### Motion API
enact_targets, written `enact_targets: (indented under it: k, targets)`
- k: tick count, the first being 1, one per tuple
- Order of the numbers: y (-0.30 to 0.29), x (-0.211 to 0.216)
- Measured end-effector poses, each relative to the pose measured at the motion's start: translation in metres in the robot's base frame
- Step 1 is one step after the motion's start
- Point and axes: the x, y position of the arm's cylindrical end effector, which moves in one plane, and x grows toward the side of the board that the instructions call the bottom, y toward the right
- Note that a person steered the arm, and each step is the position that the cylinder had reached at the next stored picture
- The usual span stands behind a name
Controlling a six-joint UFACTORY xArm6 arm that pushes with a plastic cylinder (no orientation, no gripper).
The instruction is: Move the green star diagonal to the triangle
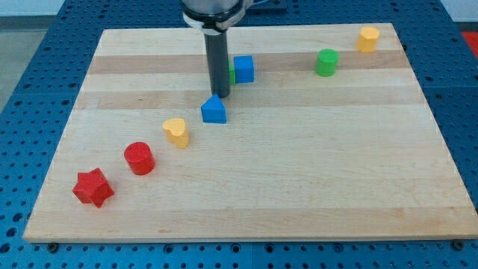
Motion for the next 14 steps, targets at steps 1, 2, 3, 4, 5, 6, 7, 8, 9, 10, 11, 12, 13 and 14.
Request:
enact_targets:
  k: [1,2,3,4,5,6,7,8,9,10,11,12,13,14]
  targets:
    - [-0.028,-0.011]
    - [-0.04,-0.048]
    - [-0.031,-0.058]
    - [0.002,-0.055]
    - [0.029,-0.045]
    - [0.039,-0.04]
    - [0.048,-0.036]
    - [0.052,-0.034]
    - [0.053,-0.033]
    - [0.053,-0.033]
    - [0.053,-0.034]
    - [0.053,-0.034]
    - [0.053,-0.034]
    - [0.053,-0.033]
